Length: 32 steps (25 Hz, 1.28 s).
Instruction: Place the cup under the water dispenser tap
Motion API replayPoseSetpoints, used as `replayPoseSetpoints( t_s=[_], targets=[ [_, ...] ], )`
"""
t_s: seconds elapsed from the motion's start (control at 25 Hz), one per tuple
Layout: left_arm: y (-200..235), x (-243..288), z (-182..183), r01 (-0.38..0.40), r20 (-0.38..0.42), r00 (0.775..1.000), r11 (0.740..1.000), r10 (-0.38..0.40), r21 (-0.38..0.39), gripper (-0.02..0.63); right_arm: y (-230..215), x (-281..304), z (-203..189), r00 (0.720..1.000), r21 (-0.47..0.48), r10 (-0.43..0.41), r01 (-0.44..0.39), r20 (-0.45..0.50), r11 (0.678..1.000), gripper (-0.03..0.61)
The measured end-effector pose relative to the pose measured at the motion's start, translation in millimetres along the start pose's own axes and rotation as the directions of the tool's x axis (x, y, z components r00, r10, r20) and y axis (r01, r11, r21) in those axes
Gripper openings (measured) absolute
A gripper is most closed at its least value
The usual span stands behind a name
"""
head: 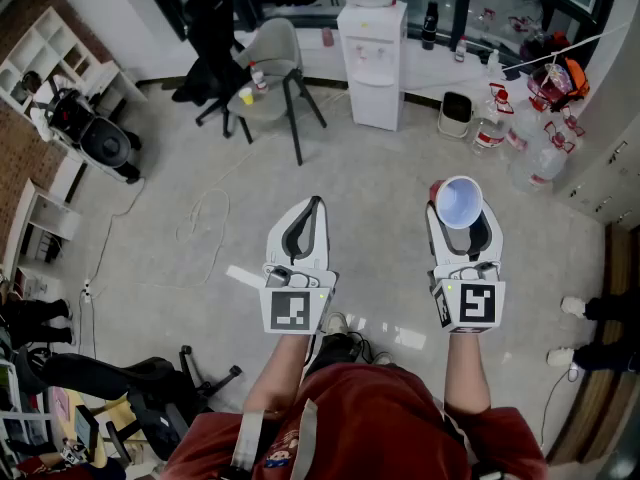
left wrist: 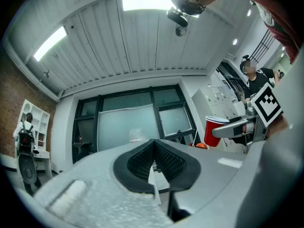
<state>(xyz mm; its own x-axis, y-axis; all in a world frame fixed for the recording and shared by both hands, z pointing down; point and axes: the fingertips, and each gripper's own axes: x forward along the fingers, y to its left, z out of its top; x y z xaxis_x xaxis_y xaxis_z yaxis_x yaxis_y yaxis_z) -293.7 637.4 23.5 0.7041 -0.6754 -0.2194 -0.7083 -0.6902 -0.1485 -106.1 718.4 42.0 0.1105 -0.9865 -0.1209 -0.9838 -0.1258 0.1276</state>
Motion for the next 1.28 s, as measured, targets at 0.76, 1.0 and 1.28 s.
replayPoseSetpoints(
  t_s=[0.76,1.0,1.28],
  targets=[
    [151.5,28.2,-30.8,0.003,0.011,1.000,1.000,-0.003,-0.004,-0.003,107.6,122.4,-3.7,0.999,0.000,0.040,-0.040,-0.009,0.999,0.287],
    [185.5,38.0,-44.6,0.021,0.009,1.000,1.000,-0.021,-0.009,-0.003,124.8,149.3,-6.8,1.000,0.008,0.020,-0.020,-0.014,1.000,0.287],
    [198.0,59.9,-58.6,0.031,0.013,0.999,0.999,-0.030,-0.031,-0.003,121.9,171.9,-19.1,1.000,-0.005,0.005,-0.005,-0.030,1.000,0.287]
  ],
)
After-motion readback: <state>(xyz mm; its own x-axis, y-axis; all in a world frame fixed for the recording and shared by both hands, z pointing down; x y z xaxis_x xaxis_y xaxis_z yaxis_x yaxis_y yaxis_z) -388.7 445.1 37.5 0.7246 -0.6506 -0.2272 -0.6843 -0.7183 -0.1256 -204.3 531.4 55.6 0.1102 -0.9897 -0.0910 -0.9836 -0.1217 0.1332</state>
